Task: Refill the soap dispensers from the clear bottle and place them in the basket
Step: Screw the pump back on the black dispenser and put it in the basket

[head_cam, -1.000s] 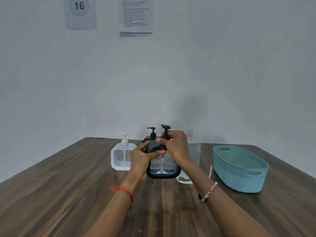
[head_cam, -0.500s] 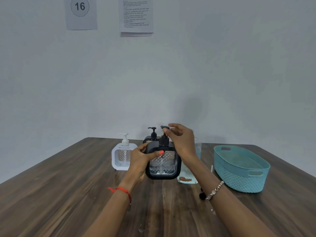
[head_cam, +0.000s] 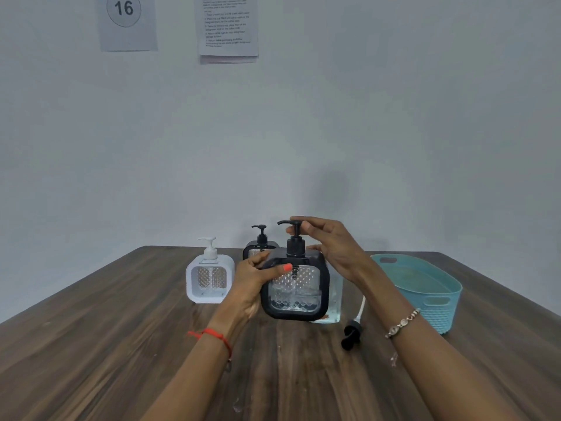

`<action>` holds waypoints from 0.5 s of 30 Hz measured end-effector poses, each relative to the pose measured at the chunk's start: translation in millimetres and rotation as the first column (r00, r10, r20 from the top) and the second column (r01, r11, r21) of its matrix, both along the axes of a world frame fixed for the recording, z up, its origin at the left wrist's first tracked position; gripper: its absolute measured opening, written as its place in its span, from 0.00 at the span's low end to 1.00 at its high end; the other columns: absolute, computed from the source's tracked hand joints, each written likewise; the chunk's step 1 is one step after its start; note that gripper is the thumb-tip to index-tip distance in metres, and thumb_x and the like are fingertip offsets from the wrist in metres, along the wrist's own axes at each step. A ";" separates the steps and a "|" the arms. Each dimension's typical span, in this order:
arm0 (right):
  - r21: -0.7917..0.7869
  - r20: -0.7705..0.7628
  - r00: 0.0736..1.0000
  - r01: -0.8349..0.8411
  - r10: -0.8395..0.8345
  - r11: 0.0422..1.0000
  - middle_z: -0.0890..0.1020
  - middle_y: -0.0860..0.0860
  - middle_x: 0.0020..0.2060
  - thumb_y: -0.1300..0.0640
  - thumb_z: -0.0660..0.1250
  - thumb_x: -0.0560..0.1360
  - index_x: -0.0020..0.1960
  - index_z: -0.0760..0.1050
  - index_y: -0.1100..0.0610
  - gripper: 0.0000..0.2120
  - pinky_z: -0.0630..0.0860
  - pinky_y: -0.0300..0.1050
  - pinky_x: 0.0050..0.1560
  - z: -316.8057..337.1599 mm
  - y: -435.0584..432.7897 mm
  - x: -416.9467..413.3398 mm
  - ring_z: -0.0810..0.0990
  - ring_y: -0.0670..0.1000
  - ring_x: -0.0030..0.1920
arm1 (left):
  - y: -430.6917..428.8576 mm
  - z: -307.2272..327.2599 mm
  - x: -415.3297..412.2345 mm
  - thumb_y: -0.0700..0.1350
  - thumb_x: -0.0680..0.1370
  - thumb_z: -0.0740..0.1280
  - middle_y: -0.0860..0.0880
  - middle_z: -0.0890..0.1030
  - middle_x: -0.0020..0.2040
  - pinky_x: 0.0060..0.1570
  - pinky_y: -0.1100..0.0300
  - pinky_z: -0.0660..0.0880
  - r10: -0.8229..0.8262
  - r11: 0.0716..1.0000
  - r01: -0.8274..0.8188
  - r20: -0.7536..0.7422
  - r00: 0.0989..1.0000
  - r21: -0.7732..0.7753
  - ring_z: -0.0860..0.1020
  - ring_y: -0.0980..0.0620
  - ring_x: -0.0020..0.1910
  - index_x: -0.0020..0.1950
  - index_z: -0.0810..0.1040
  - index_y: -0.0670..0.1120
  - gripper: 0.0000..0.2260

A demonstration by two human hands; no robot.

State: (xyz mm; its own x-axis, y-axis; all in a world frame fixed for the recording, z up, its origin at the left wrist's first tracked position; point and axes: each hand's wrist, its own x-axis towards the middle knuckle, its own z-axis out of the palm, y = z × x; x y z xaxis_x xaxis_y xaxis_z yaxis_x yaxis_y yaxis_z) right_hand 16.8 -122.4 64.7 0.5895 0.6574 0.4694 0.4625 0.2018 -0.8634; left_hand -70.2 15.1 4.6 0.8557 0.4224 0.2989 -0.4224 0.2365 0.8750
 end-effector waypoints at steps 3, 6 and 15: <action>0.016 -0.051 0.994 0.099 -0.098 0.995 0.83 0.55 0.51 0.53 0.67 0.74 0.54 0.80 0.56 0.12 0.76 0.48 0.57 -6.0 -15.4 4.7 0.80 0.52 0.55 | -17.3 4.1 6.6 0.26 0.66 0.70 0.46 0.85 0.35 0.33 0.60 0.80 0.005 1.000 -0.005 0.018 1.000 0.005 0.83 0.51 0.33 0.44 0.80 0.39 0.11; -0.046 0.000 0.986 0.165 -0.165 0.985 0.83 0.53 0.51 0.47 0.71 0.68 0.51 0.81 0.50 0.13 0.76 0.49 0.59 -11.8 -39.1 9.0 0.82 0.51 0.51 | -35.6 11.0 15.4 0.33 0.60 0.76 0.41 0.85 0.43 0.46 0.50 0.80 0.008 1.000 -0.008 0.049 0.999 0.003 0.83 0.43 0.42 0.46 0.81 0.39 0.16; -0.238 0.185 0.862 0.506 -0.473 0.829 0.81 0.52 0.50 0.42 0.68 0.70 0.56 0.78 0.55 0.21 0.76 0.43 0.41 8.1 -139.7 23.2 0.79 0.50 0.49 | -123.9 30.5 60.0 0.35 0.64 0.77 0.49 0.84 0.41 0.37 0.65 0.77 0.074 0.983 -0.090 0.098 0.992 0.162 0.83 0.54 0.39 0.45 0.80 0.44 0.13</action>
State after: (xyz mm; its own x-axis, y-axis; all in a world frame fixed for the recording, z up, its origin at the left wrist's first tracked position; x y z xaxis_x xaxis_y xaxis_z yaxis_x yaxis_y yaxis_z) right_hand 40.0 -262.1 72.7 0.8212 0.4067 0.4003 0.5360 -0.3092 -0.7855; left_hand -10.2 -108.8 35.2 0.7860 0.4280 0.4461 -0.5145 0.0526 0.8559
